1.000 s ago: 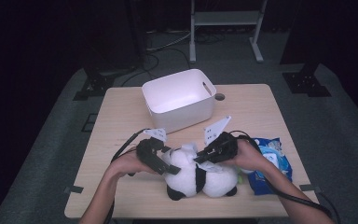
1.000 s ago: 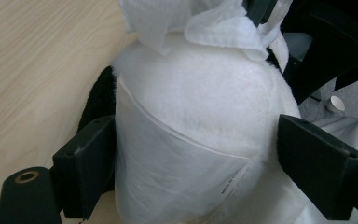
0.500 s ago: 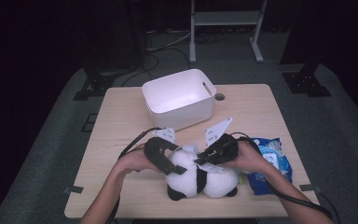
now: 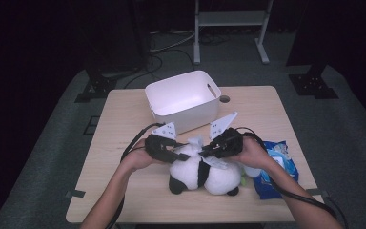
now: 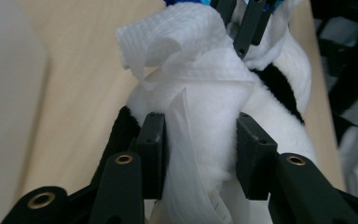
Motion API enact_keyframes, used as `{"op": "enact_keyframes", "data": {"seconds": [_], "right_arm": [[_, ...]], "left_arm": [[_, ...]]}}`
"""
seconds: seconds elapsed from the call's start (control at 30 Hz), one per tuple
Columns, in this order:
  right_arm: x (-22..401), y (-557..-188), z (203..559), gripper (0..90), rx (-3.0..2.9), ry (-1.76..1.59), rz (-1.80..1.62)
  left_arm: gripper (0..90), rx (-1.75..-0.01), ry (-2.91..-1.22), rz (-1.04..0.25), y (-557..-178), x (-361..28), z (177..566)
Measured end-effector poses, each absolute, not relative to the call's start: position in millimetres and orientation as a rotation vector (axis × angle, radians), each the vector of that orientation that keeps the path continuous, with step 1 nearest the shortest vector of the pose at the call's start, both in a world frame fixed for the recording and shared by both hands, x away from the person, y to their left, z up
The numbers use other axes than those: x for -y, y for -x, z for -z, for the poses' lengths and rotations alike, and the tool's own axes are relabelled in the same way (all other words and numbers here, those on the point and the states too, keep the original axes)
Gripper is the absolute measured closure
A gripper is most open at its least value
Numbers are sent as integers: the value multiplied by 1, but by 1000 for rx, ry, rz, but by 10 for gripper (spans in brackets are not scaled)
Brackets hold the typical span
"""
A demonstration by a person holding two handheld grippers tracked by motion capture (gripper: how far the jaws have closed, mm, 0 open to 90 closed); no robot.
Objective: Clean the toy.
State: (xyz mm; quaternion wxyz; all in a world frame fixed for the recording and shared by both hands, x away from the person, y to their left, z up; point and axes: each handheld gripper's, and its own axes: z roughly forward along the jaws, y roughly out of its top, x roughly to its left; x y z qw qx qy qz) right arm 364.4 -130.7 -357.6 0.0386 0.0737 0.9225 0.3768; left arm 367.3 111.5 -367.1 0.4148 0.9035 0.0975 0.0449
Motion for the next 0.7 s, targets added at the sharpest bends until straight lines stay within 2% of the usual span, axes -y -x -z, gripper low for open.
{"op": "enact_keyframes", "data": {"seconds": [0.07,0.17,0.47,0.57,0.6,0.7], "right_arm": [[132,-368,354,826,-2814,-229,-1169],[131,-371,352,826,-2809,-237,-1201],[135,-383,352,825,-2807,-308,-1225],[129,-378,365,825,-2872,-275,-1190],[130,-376,366,825,-2876,-270,-1200],[131,-373,366,825,-2877,-266,-1221]], "left_arm": [[602,-216,-2278,-195,-368,-110,361],[605,-190,-2293,-252,-365,-110,357],[580,-171,-2256,-188,-349,-123,365],[456,-201,-2258,-144,-349,-124,362],[376,-213,-2251,-131,-349,-124,362],[210,-285,-2237,-100,-351,-125,360]]}}
